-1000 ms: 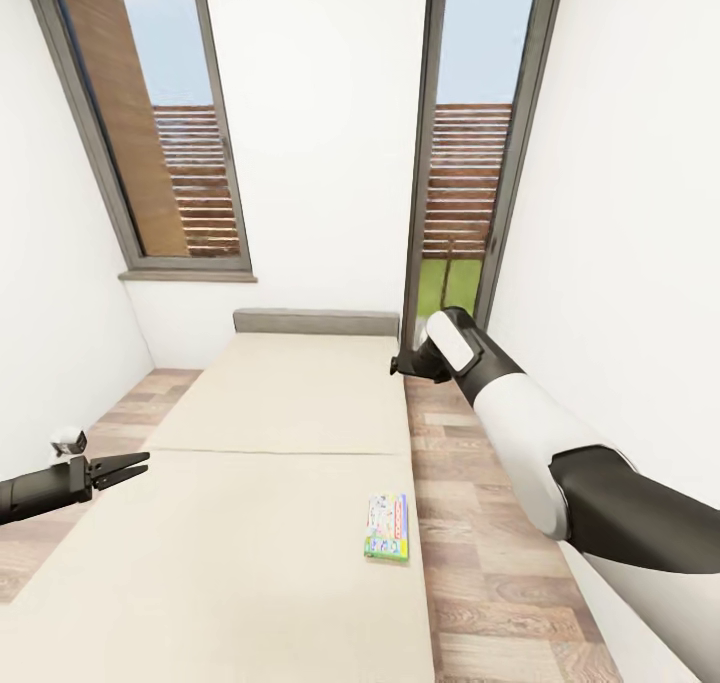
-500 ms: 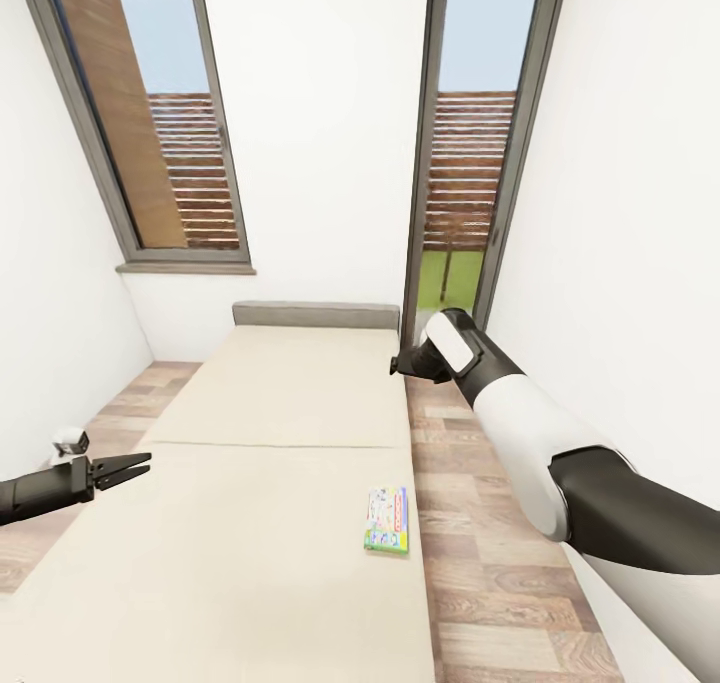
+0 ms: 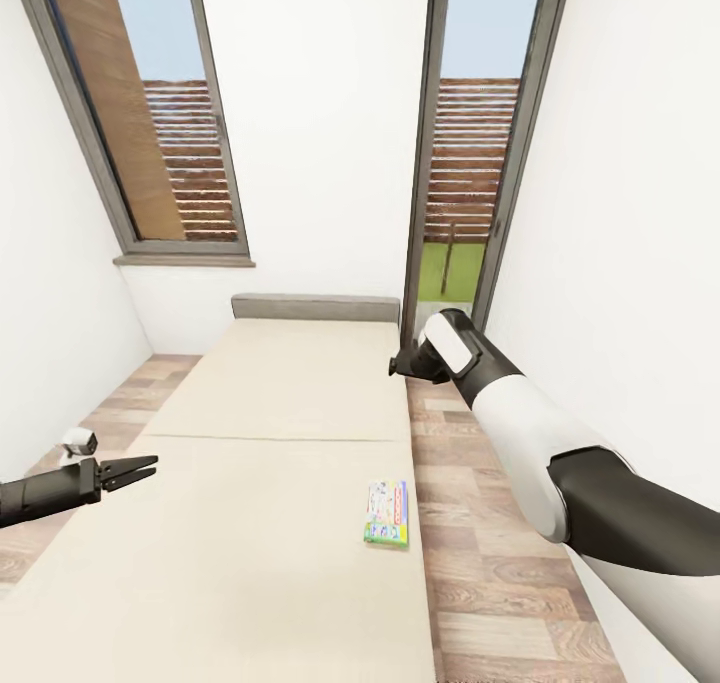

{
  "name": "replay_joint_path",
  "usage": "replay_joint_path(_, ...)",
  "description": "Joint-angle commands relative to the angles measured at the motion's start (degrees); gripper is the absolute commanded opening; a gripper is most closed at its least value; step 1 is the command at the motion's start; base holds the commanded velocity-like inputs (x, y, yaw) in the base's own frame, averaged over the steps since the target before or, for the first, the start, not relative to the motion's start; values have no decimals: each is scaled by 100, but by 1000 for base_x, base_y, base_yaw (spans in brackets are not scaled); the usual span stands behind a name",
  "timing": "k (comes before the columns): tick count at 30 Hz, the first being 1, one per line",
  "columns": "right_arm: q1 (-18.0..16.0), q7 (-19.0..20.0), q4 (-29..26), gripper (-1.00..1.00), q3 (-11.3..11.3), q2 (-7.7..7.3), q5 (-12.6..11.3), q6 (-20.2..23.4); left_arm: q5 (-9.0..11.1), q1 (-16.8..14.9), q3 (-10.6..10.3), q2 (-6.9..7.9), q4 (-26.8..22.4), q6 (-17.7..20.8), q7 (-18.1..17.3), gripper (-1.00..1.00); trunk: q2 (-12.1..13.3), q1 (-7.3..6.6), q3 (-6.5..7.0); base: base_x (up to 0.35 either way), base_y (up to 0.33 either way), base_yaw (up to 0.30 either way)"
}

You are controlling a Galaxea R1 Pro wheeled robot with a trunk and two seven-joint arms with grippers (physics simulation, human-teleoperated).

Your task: Put all the toys in the child's room - the three board games (two on the bed and one on the table), the two jigsaw puzzles on the table, and the tennis ball on the table - inside the toy box on the table in the child's room.

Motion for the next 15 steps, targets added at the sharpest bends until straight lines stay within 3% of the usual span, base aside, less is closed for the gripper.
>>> replay_joint_path(1,-1,-58,-7,100,34,1,-57,7,-14,-5,-19,1,-2,60,-25,100,-13,3,-23,0,0,0)
replay_joint_path(15,8,-65,-20,100,43,26,-66,57,-14,-5,-61,6,-2,60,-25,100,-13,3,-155,0,0,0)
